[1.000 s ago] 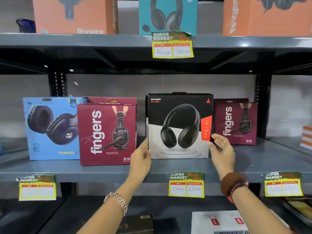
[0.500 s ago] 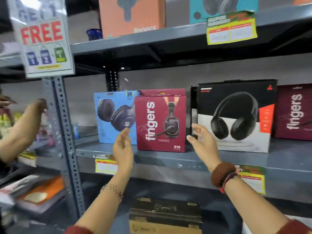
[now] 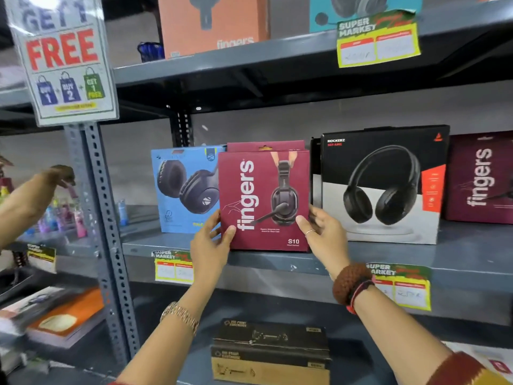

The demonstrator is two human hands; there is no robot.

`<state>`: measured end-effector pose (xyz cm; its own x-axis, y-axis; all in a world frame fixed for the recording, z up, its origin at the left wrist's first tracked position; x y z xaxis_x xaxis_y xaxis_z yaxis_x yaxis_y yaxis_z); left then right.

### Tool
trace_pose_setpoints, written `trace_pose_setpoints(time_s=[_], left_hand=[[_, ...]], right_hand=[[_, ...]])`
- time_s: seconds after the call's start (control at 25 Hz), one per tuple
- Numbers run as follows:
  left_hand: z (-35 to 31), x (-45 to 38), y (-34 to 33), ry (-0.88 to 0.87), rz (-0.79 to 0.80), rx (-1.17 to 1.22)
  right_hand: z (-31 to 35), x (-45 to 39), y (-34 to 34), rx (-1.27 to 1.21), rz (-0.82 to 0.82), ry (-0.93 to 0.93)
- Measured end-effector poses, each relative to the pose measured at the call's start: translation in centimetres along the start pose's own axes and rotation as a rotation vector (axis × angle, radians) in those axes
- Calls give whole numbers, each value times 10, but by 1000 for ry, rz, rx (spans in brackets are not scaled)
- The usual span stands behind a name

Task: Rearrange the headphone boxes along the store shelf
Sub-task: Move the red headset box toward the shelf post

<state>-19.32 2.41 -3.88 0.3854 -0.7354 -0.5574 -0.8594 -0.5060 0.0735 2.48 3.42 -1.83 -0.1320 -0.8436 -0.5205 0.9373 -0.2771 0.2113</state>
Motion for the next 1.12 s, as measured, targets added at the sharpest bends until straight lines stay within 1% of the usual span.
trace_pose_setpoints(time_s=[0.12,0.2,0.28,0.44,0.64,0.76,0.88,0.92,1.12], left_hand=[[-23,34,-6,-87,-55,128],[-43,56,-21,-141,-25,227],[-58,71,-42,-170,8,303],[-88,99,-110,-200,104,374],[-127,137,-199,-185,281,454],[-144,157,-252,-188,409,505],[-156,169,-303,-181,485,474],[-157,170,-314,-173,500,450],[-163,179,-376,-131,491,239]], right_hand=[[2,15,33,-53,-24,52],[2,27,66,-98,-60,64],[7,36,100,-91,-116,82],[8,47,185,8,-280,83],[-10,55,287,117,-399,68],[-33,53,347,156,-423,38],[-56,45,397,168,-402,21],[-62,40,405,168,-394,17],[-103,10,444,266,-353,-60]])
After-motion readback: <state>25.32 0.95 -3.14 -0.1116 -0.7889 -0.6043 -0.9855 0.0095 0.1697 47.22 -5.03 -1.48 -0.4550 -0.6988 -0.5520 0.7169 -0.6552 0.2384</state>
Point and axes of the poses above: each hand's wrist, its own x-axis away from the middle knuckle, its own y-axis out of the back of the hand, z = x × y, the point moved 2 cm from there along -x, towards the middle knuckle, and after that the axes turned 4 degrees about x, right-handed, at the moved point
